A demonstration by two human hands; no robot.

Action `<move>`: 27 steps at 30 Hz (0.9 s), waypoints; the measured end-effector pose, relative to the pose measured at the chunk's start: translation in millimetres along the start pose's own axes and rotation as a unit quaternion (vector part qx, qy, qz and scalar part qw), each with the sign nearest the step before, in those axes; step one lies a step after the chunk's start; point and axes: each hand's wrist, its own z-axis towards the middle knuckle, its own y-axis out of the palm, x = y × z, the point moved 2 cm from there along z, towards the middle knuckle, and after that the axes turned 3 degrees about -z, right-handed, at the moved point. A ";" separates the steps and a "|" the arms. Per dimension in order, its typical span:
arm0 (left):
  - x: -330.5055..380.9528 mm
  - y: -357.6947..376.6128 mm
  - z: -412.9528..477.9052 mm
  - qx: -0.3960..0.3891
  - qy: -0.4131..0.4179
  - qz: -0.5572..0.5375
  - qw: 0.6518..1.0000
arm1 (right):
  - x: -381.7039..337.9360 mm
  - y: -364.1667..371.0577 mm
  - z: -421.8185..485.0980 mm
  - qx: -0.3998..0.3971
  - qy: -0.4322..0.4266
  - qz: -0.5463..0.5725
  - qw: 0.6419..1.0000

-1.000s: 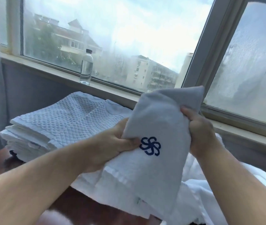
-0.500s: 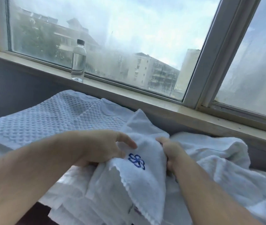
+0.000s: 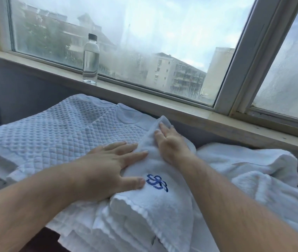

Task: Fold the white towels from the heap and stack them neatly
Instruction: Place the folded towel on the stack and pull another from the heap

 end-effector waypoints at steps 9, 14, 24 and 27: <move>-12.0 6.8 10.7 0.014 -0.010 -0.047 0.999 | 1.9 31.5 24.3 -0.039 0.048 -0.098 0.993; -9.2 7.5 9.1 0.008 -0.011 -0.048 0.999 | 10.2 28.7 5.3 0.002 0.009 -0.044 0.999; 14.1 -6.7 -2.6 0.028 -0.029 -0.022 0.999 | 39.7 -7.9 -90.5 -0.020 0.017 -0.023 0.999; 31.8 -16.3 -18.1 0.082 -0.027 -0.068 0.994 | 42.9 -30.4 -121.8 -0.004 0.016 -0.028 0.999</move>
